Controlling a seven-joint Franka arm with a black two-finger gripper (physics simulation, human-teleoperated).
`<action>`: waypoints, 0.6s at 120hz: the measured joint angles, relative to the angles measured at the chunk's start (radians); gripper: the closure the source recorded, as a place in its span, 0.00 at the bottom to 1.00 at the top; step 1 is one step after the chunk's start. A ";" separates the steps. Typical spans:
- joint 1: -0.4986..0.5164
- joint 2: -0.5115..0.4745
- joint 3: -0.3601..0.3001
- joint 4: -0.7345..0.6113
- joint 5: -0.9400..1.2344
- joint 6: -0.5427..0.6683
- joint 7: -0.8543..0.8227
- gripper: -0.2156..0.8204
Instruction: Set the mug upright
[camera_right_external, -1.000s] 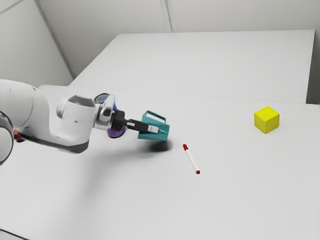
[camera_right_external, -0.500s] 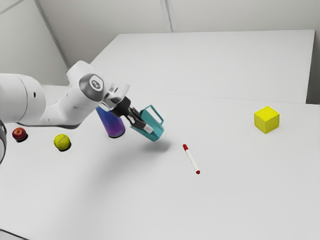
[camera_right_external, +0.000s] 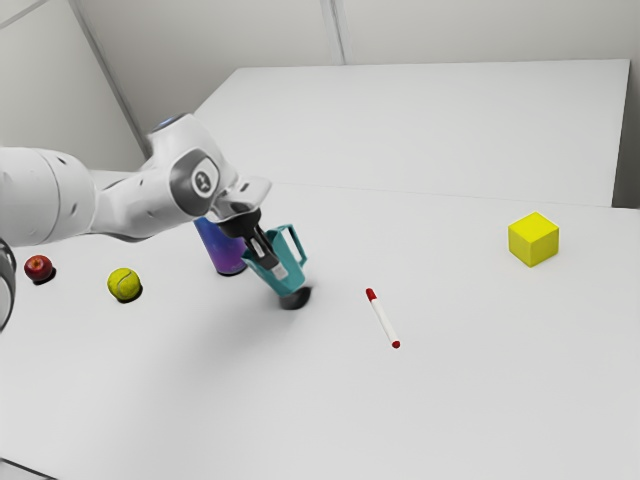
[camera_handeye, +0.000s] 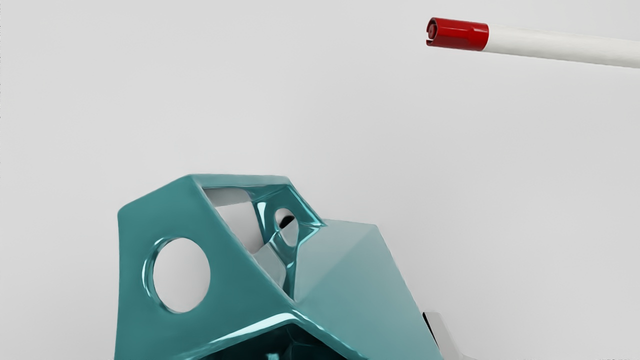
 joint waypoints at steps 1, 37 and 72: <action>-0.001 0.000 0.000 0.000 0.004 0.001 -0.003 0.97; -0.016 0.006 0.000 -0.001 0.166 0.047 -0.101 0.97; -0.030 0.050 0.000 -0.003 0.238 0.115 -0.165 0.97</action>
